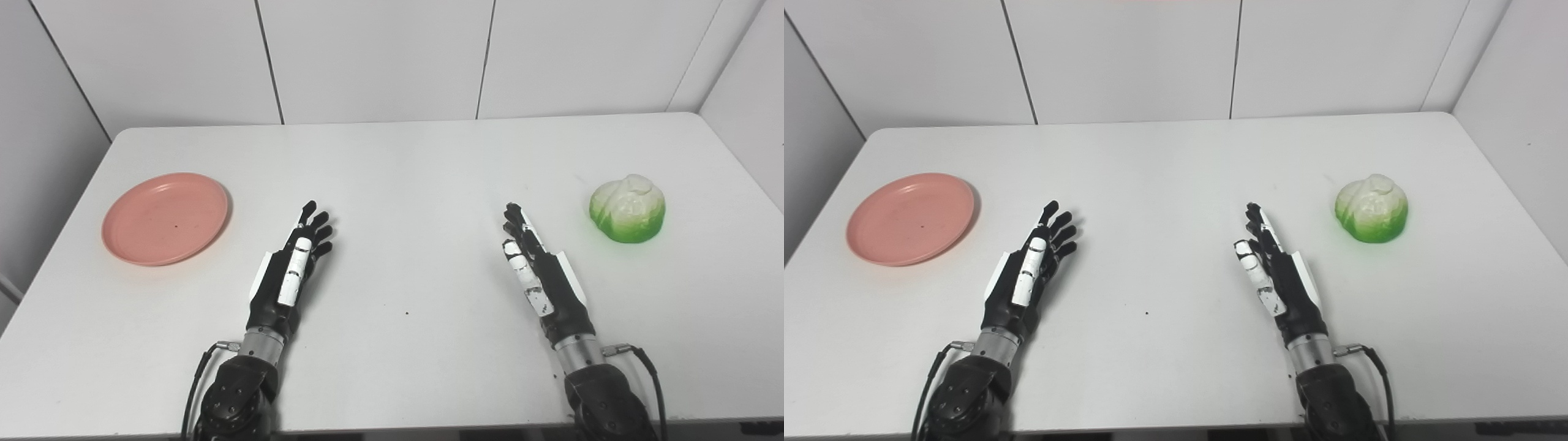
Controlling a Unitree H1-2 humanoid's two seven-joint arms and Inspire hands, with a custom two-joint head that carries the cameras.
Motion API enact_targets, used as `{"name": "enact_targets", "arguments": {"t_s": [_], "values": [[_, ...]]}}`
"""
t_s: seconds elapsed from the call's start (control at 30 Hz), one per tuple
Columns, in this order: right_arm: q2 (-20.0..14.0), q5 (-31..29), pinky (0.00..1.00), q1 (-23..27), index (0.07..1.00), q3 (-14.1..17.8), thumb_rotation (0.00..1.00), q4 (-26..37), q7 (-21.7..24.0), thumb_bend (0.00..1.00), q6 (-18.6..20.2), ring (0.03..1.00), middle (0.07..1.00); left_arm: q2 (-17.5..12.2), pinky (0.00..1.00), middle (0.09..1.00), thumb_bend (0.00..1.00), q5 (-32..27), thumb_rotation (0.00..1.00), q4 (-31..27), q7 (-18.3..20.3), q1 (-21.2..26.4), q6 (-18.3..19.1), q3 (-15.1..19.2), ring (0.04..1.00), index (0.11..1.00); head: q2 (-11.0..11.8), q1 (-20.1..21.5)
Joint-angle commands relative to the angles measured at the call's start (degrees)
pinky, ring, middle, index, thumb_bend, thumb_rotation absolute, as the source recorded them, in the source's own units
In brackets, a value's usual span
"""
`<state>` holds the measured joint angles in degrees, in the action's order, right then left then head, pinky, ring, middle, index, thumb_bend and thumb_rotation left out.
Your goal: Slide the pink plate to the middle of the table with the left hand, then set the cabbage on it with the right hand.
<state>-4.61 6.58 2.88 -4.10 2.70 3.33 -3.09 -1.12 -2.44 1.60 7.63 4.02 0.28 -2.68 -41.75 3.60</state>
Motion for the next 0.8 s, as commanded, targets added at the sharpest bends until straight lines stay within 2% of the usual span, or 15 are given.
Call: {"name": "enact_targets", "arguments": {"t_s": [0.0, 0.43, 0.53, 0.63, 0.67, 0.7, 0.77], "values": [[0.3, -0.8, 0.93, -0.1, 0.971, 0.0, 1.00, 0.5, 0.0, 0.35, -2.2, 0.958, 0.967, -0.6, 0.90, 0.949, 0.49, -0.3, 1.00, 1.2, 0.2, -1.6, 0.3, -0.1, 0.926, 0.957, 0.0, 0.0], [0.1, -0.4, 0.92, 0.0, 0.965, 0.0, 1.00, -0.1, -0.3, 0.36, -2.7, 0.952, 0.964, -0.5, 0.90, 0.950, 0.49, -0.2, 1.00, 1.8, 0.3, -1.5, -0.1, -0.2, 0.927, 0.958, 0.9, -1.1], [0.1, -0.7, 0.91, 0.0, 0.964, 0.3, 1.00, -0.9, -0.4, 0.35, -3.6, 0.948, 0.963, -0.5, 0.90, 0.952, 0.50, 0.4, 1.00, 3.3, 0.3, -1.2, -1.5, -0.6, 0.927, 0.960, 2.1, -3.5], [-0.5, -0.6, 0.90, 0.1, 0.963, 0.7, 1.00, -2.1, -0.5, 0.33, -4.5, 0.941, 0.961, 0.0, 0.91, 0.957, 0.51, 0.9, 1.00, 5.4, 0.3, -0.8, -3.3, -1.3, 0.933, 0.965, 4.3, -8.5], [-0.8, -1.0, 0.90, 0.0, 0.962, 0.9, 1.00, -2.2, -0.3, 0.32, -4.5, 0.942, 0.960, 0.2, 0.92, 0.964, 0.51, 1.1, 1.00, 5.8, 0.1, -0.8, -3.5, -1.6, 0.942, 0.973, 4.5, -8.9], [-1.1, -1.6, 0.91, 0.0, 0.965, 1.2, 1.00, -2.7, 0.1, 0.31, -4.9, 0.946, 0.964, 0.6, 0.92, 0.965, 0.51, 1.3, 1.00, 6.4, -0.1, -0.7, -3.7, -1.9, 0.942, 0.973, 5.8, -11.3], [-2.0, -3.3, 0.93, 0.0, 0.971, 1.7, 1.00, -4.0, 1.1, 0.31, -6.3, 0.957, 0.970, 1.3, 0.93, 0.964, 0.50, 2.0, 1.00, 6.9, -0.7, -0.6, -3.7, -2.5, 0.942, 0.972, 7.1, -13.5]]}}
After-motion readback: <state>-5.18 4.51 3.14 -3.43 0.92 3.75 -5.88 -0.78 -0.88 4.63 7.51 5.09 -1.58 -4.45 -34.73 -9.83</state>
